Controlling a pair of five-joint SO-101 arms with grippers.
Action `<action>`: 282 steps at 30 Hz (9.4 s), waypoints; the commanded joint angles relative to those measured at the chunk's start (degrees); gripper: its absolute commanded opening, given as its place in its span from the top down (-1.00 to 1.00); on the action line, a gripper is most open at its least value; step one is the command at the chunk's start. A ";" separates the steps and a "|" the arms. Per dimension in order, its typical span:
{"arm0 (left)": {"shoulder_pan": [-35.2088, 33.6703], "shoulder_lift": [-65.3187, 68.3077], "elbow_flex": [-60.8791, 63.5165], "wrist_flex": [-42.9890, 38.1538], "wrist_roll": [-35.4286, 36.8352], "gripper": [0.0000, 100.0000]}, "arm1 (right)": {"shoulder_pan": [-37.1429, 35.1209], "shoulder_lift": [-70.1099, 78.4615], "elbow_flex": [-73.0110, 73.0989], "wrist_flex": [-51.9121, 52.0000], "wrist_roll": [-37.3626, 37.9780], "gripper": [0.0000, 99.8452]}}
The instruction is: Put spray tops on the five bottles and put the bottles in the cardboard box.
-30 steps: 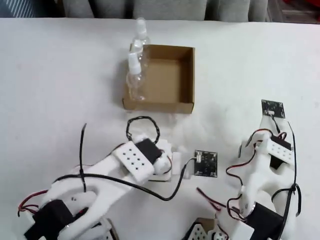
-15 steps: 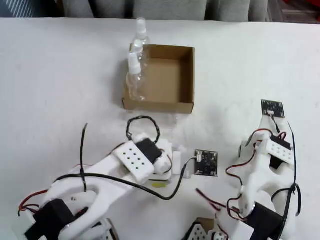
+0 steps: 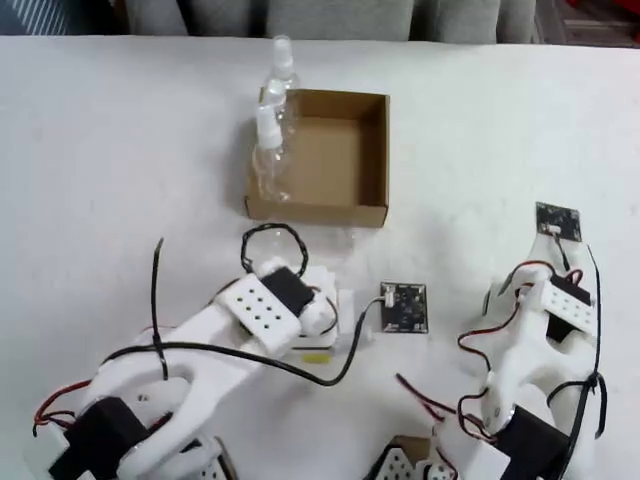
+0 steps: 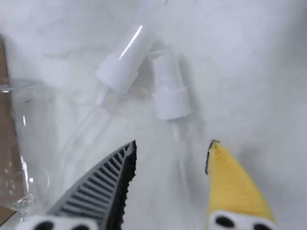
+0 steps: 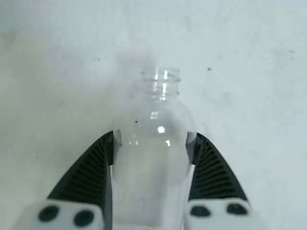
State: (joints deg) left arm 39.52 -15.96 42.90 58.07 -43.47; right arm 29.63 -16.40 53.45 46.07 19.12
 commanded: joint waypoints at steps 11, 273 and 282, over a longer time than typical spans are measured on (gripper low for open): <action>-0.66 0.22 -2.29 -2.90 2.64 0.52 | 4.35 -0.57 -1.05 -1.54 -3.52 0.97; -38.64 -73.45 47.38 5.63 4.13 0.95 | -69.76 -85.05 42.46 -47.08 -17.58 0.97; -39.16 -73.45 47.47 5.63 4.13 0.95 | -71.08 -85.05 43.43 -44.26 -23.56 0.97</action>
State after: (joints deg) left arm 0.92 -88.48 90.73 63.52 -39.25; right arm -40.18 -100.88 96.35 0.18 -3.65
